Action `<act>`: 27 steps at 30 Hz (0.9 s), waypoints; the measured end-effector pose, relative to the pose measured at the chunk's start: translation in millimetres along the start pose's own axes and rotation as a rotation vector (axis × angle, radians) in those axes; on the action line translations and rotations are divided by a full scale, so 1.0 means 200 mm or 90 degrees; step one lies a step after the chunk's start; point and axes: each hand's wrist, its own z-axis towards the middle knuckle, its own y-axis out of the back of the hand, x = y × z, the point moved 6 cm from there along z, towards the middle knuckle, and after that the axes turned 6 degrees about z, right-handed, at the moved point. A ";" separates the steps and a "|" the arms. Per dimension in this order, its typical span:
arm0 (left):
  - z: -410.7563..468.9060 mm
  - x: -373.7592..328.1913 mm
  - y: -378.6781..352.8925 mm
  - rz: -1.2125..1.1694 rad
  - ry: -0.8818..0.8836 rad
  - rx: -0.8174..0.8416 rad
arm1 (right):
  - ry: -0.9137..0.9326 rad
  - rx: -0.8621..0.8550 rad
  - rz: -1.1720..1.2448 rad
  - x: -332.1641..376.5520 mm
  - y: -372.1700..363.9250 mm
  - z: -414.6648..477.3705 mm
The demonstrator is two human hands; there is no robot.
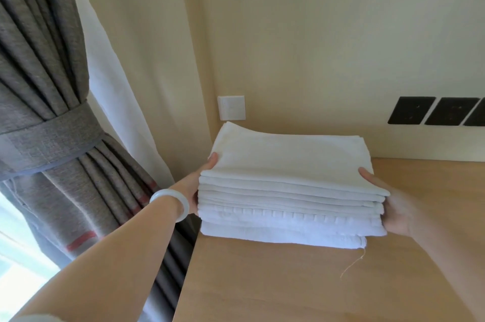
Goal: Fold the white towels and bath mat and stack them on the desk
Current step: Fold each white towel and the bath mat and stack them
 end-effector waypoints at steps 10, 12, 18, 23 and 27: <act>0.07 -0.02 0.03 -0.033 -0.067 -0.018 | 0.039 -0.051 -0.015 0.03 -0.05 -0.04; 0.07 -0.01 0.03 -0.051 -0.075 -0.008 | 0.041 -0.056 -0.030 0.04 -0.05 -0.04; 0.09 0.01 0.02 -0.045 -0.071 -0.019 | 0.061 -0.070 -0.091 0.07 -0.01 0.00; -0.02 -0.22 0.10 0.149 -0.110 -0.165 | 0.260 -0.270 -0.377 0.33 -0.10 -0.12; -0.24 -0.49 -0.10 0.577 -0.574 -0.314 | 0.637 -0.225 -0.972 0.29 -0.59 -0.33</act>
